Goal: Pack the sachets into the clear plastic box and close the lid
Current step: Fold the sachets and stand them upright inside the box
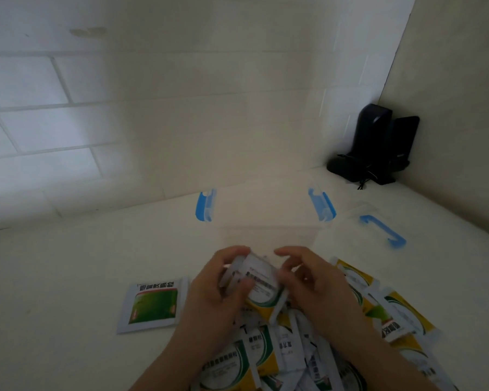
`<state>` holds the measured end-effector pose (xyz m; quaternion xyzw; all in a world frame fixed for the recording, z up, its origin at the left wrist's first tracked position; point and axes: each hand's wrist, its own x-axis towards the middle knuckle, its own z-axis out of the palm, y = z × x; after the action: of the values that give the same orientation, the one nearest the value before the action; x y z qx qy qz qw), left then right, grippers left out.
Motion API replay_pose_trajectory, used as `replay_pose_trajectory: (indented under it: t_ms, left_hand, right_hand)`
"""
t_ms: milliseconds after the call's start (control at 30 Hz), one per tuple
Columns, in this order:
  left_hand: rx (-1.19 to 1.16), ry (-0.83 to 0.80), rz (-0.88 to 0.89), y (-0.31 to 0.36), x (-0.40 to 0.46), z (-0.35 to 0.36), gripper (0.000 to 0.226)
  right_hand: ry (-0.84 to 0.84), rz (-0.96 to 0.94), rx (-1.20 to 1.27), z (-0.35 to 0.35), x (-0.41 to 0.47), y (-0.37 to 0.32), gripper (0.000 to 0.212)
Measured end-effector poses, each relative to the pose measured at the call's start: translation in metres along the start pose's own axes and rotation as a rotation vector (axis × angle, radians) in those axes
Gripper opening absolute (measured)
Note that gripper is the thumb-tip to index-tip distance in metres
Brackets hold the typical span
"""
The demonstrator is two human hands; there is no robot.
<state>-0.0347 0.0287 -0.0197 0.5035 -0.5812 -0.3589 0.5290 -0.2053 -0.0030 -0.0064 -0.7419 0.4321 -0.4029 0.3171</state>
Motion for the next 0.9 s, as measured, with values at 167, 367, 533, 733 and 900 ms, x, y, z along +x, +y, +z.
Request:
replay_pose_trajectory:
  t_ms: [167,367,533,733,900]
  left_hand:
    - [0.032,0.252,-0.008,-0.009,0.007,-0.026,0.039]
    - [0.121,0.306,-0.137,-0.019,0.009,-0.031,0.029]
    - [0.166,0.316,-0.130,-0.021,0.011,-0.030,0.029]
    - [0.208,0.279,-0.133,-0.023,0.010,-0.027,0.024]
    - [0.115,0.289,-0.191,-0.023,0.012,-0.028,0.021]
  right_hand:
    - [-0.254,0.101,-0.262,0.003,0.010,0.008,0.043]
    - [-0.289,-0.236,-0.758,0.016,0.014,0.009,0.031]
    - [-0.330,-0.194,-0.741,0.019,0.014,0.011,0.057]
    - [-0.282,-0.359,-0.842,0.022,0.012,0.001,0.027]
    - [0.035,-0.203,-0.490,0.002,0.012,0.003,0.016]
